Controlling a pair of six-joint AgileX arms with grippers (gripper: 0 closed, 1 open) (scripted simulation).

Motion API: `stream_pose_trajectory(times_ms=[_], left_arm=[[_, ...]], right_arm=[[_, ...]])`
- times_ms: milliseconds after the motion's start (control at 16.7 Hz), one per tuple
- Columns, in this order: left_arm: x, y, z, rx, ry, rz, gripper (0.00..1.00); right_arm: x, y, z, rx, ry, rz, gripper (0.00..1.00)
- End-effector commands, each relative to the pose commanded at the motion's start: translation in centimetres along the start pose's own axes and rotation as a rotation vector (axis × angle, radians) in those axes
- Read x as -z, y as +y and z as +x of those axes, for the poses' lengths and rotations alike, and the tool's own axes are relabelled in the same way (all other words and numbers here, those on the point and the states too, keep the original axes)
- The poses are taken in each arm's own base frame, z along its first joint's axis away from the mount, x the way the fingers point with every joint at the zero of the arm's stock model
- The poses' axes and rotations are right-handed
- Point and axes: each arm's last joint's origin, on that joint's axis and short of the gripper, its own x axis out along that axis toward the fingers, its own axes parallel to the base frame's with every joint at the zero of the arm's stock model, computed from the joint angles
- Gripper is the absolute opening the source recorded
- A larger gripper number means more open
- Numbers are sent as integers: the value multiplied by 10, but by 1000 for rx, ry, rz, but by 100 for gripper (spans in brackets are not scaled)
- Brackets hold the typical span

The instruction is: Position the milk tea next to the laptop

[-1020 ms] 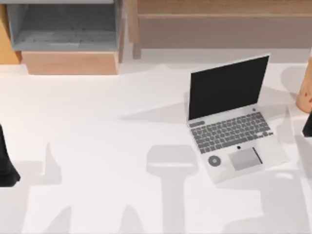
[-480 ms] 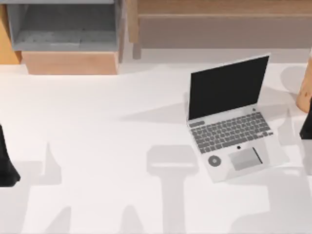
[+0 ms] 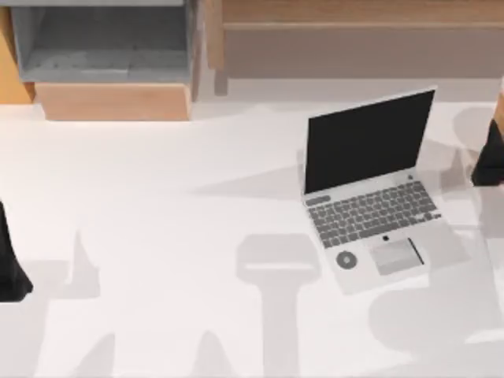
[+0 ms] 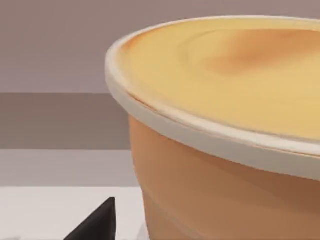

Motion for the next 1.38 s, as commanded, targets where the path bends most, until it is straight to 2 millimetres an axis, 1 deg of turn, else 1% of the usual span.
stream_pose_trajectory(times_ms=[120, 180, 420, 1200, 1260, 1380], left_arm=[[0, 0, 0, 0, 0, 0, 100], [0, 0, 0, 0, 0, 0, 100], [0, 0, 0, 0, 0, 0, 100], [0, 0, 0, 0, 0, 0, 100], [0, 0, 0, 0, 0, 0, 100], [0, 0, 0, 0, 0, 0, 100]], right_arm=[[-1, 0, 17, 0, -1, 0, 100], [-1, 0, 21, 0, 1, 0, 100], [-1, 0, 24, 0, 2, 0, 100], [-1, 0, 24, 0, 2, 0, 2], [-1, 0, 24, 0, 2, 0, 0], [-1, 0, 24, 0, 2, 0, 0]])
